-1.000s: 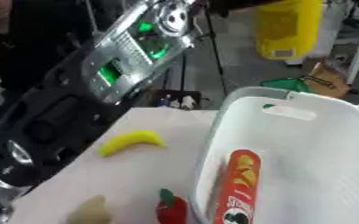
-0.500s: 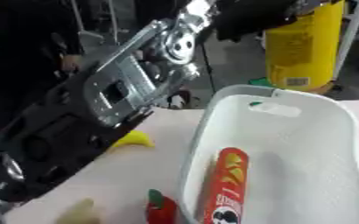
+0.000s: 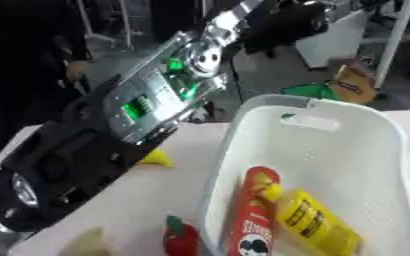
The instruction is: Pick up objects on the table and place them in the box.
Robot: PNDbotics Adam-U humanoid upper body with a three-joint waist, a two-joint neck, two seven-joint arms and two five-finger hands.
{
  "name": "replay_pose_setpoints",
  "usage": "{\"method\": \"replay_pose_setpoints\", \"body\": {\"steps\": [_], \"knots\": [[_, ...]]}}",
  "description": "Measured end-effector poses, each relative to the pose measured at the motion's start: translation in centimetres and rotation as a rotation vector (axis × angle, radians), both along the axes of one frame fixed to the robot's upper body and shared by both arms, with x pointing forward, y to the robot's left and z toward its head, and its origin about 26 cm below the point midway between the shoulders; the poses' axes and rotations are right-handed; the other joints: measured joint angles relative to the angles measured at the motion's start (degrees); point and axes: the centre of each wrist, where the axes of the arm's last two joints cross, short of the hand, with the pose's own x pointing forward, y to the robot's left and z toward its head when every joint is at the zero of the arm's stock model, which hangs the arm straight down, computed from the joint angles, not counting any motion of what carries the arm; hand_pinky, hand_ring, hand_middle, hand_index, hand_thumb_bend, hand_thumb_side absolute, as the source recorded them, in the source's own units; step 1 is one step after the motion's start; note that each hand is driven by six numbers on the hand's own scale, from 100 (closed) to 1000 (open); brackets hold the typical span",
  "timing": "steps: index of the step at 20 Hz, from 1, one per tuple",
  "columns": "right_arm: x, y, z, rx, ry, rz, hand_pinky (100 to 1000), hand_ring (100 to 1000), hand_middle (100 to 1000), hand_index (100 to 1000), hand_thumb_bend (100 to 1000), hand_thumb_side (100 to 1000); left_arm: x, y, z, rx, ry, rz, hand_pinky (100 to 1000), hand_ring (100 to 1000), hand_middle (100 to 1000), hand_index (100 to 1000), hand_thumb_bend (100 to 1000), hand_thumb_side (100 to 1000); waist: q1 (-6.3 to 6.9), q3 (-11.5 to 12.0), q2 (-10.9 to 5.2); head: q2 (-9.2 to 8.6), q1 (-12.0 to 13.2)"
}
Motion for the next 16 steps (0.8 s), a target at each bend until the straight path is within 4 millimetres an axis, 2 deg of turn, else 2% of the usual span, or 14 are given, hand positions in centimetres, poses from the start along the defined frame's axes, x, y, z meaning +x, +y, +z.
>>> {"method": "replay_pose_setpoints", "body": {"steps": [3,6,11,15,16], "knots": [[0.0,0.0,0.0,-0.001,0.0,0.001,747,540,528,656,100,734,0.5,-0.1,-0.3,0.039,-0.009,-0.009,595,744,743,866,932,764,0.0,-0.1,0.01,0.0,0.0],[0.0,0.0,0.0,-0.001,0.0,0.002,746,540,528,656,100,736,1.0,-0.1,-0.6,0.06,-0.023,-0.01,579,718,705,839,918,766,0.0,-0.2,0.02,0.0,0.0],[0.0,0.0,0.0,-0.002,-0.001,0.002,746,540,528,656,100,736,1.2,0.5,-0.1,0.029,-0.079,0.01,567,707,691,819,912,777,-0.01,-0.1,0.02,0.0,0.0],[0.0,0.0,0.0,-0.002,-0.002,0.002,744,541,529,656,100,735,1.1,1.2,0.4,-0.025,-0.141,0.024,570,706,690,793,895,815,-0.06,0.1,0.05,0.0,0.0],[0.0,0.0,0.0,-0.003,-0.002,0.002,743,542,529,656,100,733,1.0,1.5,0.5,-0.04,-0.159,0.03,576,707,692,791,863,855,-0.1,0.1,0.08,0.0,0.0]]}}
